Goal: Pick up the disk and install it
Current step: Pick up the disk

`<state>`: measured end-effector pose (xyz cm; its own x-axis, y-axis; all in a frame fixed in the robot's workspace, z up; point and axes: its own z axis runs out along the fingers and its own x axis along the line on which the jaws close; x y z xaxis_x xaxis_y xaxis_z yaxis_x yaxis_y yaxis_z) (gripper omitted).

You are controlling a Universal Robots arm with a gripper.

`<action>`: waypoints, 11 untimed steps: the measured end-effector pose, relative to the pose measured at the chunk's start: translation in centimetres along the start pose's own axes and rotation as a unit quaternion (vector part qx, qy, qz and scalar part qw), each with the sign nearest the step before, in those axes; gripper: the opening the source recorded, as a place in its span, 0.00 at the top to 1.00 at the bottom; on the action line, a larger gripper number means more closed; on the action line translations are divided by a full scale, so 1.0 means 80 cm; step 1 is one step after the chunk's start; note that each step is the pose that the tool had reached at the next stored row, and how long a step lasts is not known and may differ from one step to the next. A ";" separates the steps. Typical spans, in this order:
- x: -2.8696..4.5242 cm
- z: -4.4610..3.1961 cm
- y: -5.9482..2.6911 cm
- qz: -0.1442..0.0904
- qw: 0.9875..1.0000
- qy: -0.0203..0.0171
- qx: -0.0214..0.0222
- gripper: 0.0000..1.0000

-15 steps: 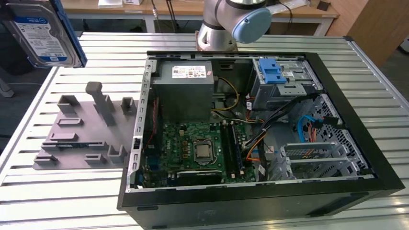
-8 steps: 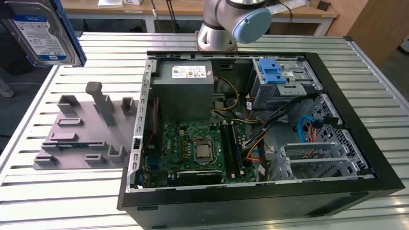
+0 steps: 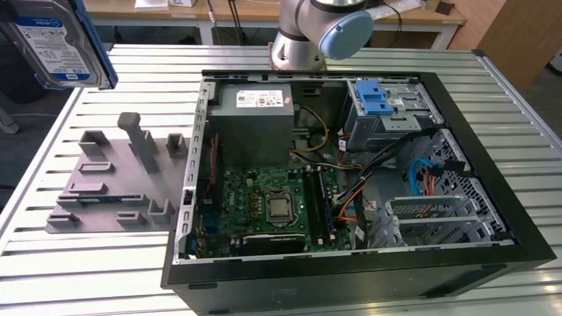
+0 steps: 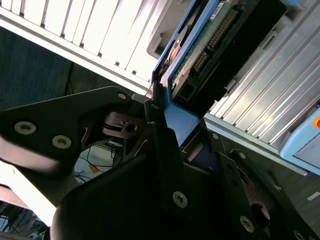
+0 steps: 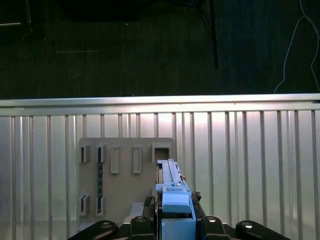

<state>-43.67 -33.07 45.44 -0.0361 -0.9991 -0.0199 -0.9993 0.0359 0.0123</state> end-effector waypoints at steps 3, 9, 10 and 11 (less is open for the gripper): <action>-0.0001 -0.0018 0.000 0.000 1.000 0.000 0.000 0.63; -0.0002 -0.0108 0.000 0.000 1.000 0.000 0.000 0.63; -0.0002 -0.0127 0.000 0.000 1.000 0.000 0.000 0.63; -0.0003 -0.0145 0.000 0.000 1.000 0.000 0.000 0.63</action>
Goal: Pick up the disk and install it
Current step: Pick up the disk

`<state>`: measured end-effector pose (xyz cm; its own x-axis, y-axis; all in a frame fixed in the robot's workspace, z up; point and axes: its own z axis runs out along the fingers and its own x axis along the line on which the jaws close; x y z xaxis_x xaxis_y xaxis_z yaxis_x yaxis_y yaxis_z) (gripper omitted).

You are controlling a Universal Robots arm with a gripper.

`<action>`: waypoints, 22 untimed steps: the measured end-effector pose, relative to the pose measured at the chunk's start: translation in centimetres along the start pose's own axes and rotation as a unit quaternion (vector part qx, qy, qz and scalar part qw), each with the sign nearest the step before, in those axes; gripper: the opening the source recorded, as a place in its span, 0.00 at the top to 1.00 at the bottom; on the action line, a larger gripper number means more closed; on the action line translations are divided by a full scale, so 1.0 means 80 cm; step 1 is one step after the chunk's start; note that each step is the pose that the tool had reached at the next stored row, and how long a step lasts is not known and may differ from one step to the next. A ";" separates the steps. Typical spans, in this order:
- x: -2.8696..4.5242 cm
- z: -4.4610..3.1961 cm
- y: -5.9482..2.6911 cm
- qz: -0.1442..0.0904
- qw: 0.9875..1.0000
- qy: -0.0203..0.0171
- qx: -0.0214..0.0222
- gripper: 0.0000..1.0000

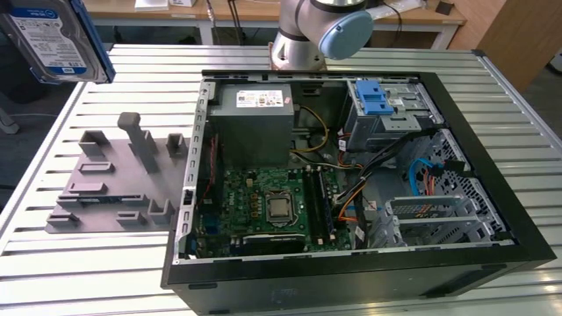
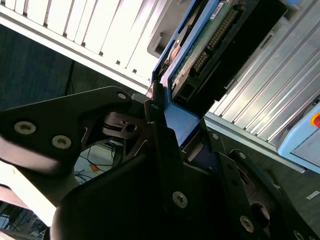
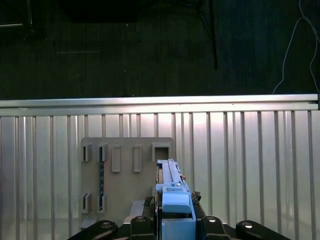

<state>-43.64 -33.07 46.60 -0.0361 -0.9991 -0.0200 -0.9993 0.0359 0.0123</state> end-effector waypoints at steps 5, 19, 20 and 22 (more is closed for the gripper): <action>-0.0002 -0.0115 0.000 0.000 1.000 0.000 0.000 0.63; 0.0116 -0.0198 -0.005 0.000 1.000 0.000 0.000 0.63; 0.0132 -0.0198 -0.006 0.000 1.000 0.000 0.000 0.63; 0.0159 -0.0199 -0.009 0.000 1.000 0.000 0.000 0.63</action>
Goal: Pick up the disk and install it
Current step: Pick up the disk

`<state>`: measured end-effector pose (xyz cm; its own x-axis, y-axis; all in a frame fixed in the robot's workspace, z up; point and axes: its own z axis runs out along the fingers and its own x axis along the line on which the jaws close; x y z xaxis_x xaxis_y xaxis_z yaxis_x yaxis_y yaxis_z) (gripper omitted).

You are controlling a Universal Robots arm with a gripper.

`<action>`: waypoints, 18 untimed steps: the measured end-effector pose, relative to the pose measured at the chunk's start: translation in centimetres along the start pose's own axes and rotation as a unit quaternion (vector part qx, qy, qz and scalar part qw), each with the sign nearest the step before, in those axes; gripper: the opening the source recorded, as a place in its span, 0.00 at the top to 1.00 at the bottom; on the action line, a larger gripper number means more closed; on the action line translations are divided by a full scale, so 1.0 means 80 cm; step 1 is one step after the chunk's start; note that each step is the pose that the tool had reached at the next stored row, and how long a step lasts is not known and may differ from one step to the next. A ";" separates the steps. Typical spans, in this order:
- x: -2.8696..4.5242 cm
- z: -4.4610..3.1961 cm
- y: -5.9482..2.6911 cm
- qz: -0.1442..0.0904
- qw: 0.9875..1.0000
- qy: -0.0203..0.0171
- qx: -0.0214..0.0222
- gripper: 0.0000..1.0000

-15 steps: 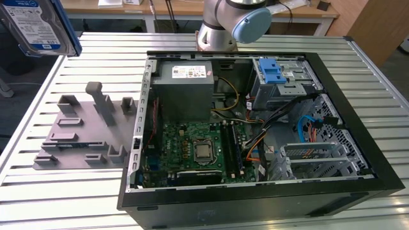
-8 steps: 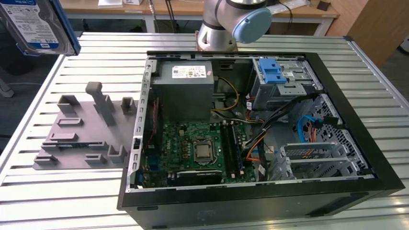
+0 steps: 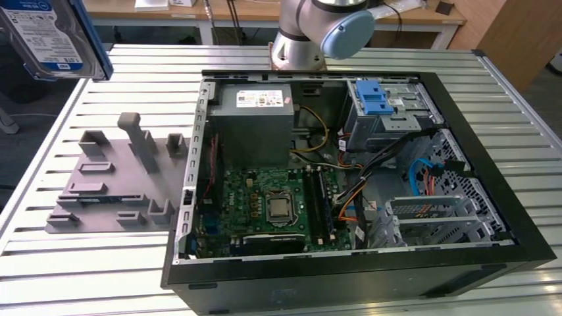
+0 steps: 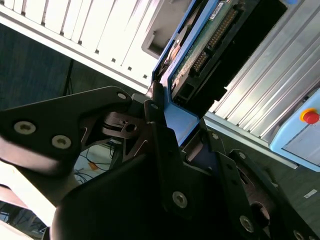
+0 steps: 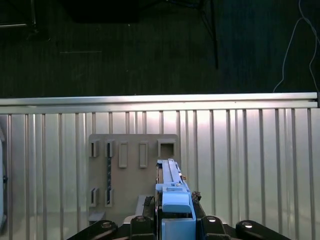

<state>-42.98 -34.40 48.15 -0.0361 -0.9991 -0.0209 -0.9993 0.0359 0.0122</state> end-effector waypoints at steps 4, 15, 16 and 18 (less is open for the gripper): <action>0.0056 -0.0001 -0.005 0.000 1.000 0.000 0.000 0.63; 0.0190 -0.0007 -0.020 0.000 1.000 -0.001 0.000 0.63; 0.0205 -0.0007 -0.022 0.000 1.000 -0.001 0.000 0.63; 0.0237 -0.0008 -0.026 0.000 1.000 -0.001 0.000 0.63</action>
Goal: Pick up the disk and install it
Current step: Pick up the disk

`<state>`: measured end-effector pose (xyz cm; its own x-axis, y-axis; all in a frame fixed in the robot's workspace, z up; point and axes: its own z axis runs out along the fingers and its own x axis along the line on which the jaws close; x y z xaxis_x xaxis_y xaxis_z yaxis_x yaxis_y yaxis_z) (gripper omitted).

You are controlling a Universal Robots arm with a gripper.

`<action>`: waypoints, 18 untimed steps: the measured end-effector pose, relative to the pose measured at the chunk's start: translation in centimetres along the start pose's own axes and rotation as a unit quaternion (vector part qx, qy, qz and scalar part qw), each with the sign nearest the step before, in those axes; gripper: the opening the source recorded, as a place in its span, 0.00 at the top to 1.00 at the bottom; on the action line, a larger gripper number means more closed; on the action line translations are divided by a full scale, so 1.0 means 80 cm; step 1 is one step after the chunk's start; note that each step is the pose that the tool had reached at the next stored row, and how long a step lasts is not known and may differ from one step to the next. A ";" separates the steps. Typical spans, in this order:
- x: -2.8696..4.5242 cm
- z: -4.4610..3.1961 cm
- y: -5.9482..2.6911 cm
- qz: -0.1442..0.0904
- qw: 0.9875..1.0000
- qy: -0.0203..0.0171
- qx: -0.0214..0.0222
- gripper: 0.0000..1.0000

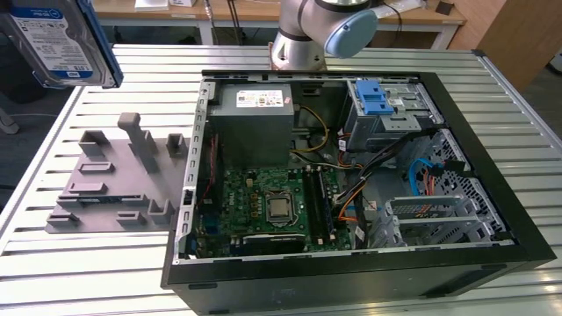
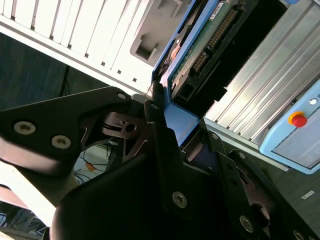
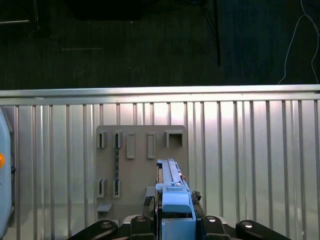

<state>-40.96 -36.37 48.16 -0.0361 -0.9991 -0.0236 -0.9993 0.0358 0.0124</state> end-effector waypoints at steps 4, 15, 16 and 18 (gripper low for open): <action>0.0055 -0.0003 -0.008 0.000 1.000 0.000 0.000 0.63; 0.0173 -0.0007 -0.026 0.000 1.000 0.000 0.000 0.63; 0.0182 -0.0008 -0.029 0.000 1.000 0.000 0.000 0.63; 0.0206 -0.0009 -0.033 0.000 1.000 0.000 0.000 0.63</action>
<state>-38.34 -38.11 48.16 -0.0362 -0.9991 -0.0237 -0.9993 0.0359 0.0125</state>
